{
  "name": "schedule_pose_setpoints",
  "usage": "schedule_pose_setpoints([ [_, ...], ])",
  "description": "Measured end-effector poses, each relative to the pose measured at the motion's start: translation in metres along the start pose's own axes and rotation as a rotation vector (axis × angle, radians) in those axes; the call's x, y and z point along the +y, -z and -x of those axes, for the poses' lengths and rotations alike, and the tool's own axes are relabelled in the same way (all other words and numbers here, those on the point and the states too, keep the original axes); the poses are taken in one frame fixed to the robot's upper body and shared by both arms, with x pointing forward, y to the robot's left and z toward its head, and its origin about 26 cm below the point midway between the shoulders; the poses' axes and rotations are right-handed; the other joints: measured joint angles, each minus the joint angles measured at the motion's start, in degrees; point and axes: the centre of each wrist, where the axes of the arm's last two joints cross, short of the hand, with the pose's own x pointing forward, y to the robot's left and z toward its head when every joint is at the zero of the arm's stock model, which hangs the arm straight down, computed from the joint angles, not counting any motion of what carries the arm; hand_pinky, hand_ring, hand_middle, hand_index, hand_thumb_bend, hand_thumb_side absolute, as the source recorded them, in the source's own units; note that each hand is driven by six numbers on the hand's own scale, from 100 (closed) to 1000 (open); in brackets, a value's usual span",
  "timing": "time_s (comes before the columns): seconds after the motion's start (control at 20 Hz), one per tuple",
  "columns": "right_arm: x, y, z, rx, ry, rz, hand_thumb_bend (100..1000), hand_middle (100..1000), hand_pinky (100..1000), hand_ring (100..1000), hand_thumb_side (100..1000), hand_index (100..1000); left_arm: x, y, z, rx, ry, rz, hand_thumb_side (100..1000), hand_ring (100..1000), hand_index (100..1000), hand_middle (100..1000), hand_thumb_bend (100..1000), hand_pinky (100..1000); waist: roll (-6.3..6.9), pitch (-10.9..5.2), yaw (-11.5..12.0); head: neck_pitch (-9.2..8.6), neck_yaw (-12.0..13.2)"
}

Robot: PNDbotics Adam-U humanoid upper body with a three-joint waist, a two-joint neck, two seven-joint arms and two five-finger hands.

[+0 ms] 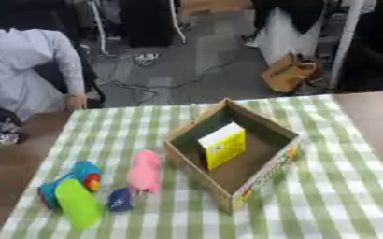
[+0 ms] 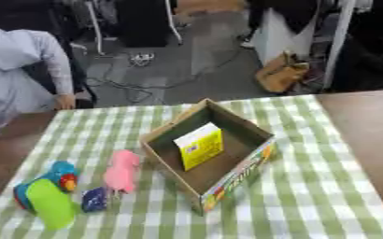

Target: Pick up objects on the table and place them in the box.

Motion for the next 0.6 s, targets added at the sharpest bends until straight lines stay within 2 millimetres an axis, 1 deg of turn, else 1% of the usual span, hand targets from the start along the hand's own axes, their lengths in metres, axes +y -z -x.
schedule_pose_setpoints([
  [0.05, 0.0, 0.0, 0.0, 0.0, 0.001, -0.002, 100, 871, 715, 892, 1000, 1000, 0.0, 0.003, -0.002, -0.01, 0.003, -0.004, 1000, 993, 1000, 1000, 389, 1000, 0.0, -0.01, 0.0, 0.0, 0.1],
  [0.1, 0.001, 0.0, 0.0, 0.0, 0.002, -0.004, 100, 871, 715, 892, 1000, 1000, 0.0, 0.007, -0.004, -0.02, 0.006, -0.007, 1000, 993, 1000, 998, 437, 1000, 0.02, -0.01, 0.0, 0.0, 0.1],
  [0.15, 0.001, 0.0, 0.0, 0.0, 0.002, -0.005, 100, 871, 715, 892, 1000, 1000, -0.002, 0.011, -0.006, -0.028, 0.008, -0.008, 1000, 993, 1000, 999, 443, 1000, 0.02, -0.01, 0.0, 0.0, 0.2],
  [0.2, 0.001, 0.0, 0.0, 0.0, 0.002, -0.005, 100, 871, 715, 892, 1000, 1000, -0.005, 0.015, -0.007, -0.037, 0.01, -0.01, 1000, 1000, 1000, 1000, 509, 1000, 0.02, -0.02, 0.0, 0.0, 0.3],
  [0.25, 0.001, 0.0, 0.0, 0.0, 0.002, -0.006, 100, 871, 715, 892, 1000, 1000, -0.006, 0.018, -0.009, -0.046, 0.014, -0.013, 1000, 1000, 1000, 1000, 509, 1000, 0.02, -0.02, -0.1, 0.0, 0.3],
  [0.3, 0.001, 0.0, 0.0, 0.0, 0.003, -0.006, 100, 869, 715, 892, 1000, 1000, -0.008, 0.022, -0.011, -0.055, 0.02, -0.014, 1000, 1000, 1000, 1000, 696, 1000, 0.02, -0.02, -0.1, 0.0, 0.4],
  [0.35, 0.001, 0.0, 0.0, 0.0, 0.003, -0.007, 100, 869, 715, 892, 1000, 1000, -0.01, 0.024, -0.012, -0.065, 0.025, -0.015, 1000, 1000, 1000, 1000, 696, 1000, 0.03, -0.02, -0.1, 0.0, 0.4],
  [0.4, 0.001, 0.0, 0.0, -0.001, 0.003, -0.007, 100, 869, 715, 892, 1000, 1000, -0.012, 0.027, -0.013, -0.074, 0.032, -0.013, 1000, 1000, 1000, 1000, 741, 1000, 0.03, -0.02, -0.2, 0.0, 0.5],
  [0.45, 0.001, 0.0, 0.0, -0.001, 0.003, -0.007, 100, 869, 715, 892, 1000, 1000, -0.014, 0.029, -0.014, -0.083, 0.041, -0.012, 1000, 1000, 1000, 1000, 741, 1000, 0.03, -0.02, -0.2, 0.0, 0.5],
  [0.5, 0.001, 0.0, 0.0, -0.001, 0.003, -0.007, 100, 868, 715, 892, 1000, 1000, -0.015, 0.03, -0.014, -0.089, 0.051, -0.01, 1000, 1000, 1000, 1000, 1000, 1000, 0.04, -0.02, -0.2, 0.0, 0.5],
  [0.55, 0.001, 0.0, 0.0, -0.001, 0.004, -0.007, 100, 867, 715, 891, 1000, 1000, -0.016, 0.03, -0.015, -0.092, 0.066, -0.007, 1000, 1000, 1000, 1000, 923, 1000, 0.04, -0.02, -0.2, 0.0, 0.5],
  [0.6, 0.001, 0.0, 0.0, 0.0, 0.004, -0.007, 100, 867, 715, 891, 1000, 1000, -0.016, 0.031, -0.016, -0.095, 0.086, -0.001, 1000, 1000, 1000, 1000, 926, 1000, 0.04, -0.02, -0.3, 0.0, 0.5],
])
